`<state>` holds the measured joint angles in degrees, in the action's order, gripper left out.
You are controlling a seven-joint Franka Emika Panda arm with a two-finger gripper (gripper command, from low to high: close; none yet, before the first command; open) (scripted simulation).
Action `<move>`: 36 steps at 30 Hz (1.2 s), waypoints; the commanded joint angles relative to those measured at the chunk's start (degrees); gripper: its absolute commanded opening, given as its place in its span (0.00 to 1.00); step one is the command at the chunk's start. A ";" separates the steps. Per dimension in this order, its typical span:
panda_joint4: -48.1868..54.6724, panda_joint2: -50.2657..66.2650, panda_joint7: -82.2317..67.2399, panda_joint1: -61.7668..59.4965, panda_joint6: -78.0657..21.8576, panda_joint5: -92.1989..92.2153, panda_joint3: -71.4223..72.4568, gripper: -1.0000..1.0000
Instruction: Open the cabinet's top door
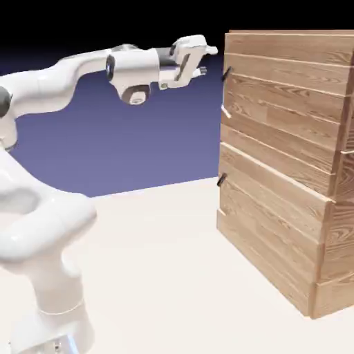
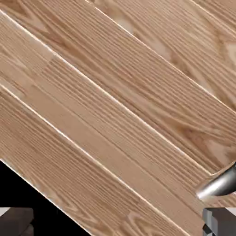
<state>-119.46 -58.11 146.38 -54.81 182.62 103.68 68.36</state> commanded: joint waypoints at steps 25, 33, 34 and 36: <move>-3.98 -20.28 19.63 -7.52 -21.14 25.86 2.01 0.00; -20.59 -32.63 19.63 0.68 -39.58 29.01 -6.24 0.00; -22.67 -34.15 19.63 1.55 -42.00 29.18 -7.23 0.00; -26.80 -37.16 19.63 3.10 -46.95 29.36 -9.26 0.00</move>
<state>-146.27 -95.26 166.01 -51.71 135.72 132.97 59.09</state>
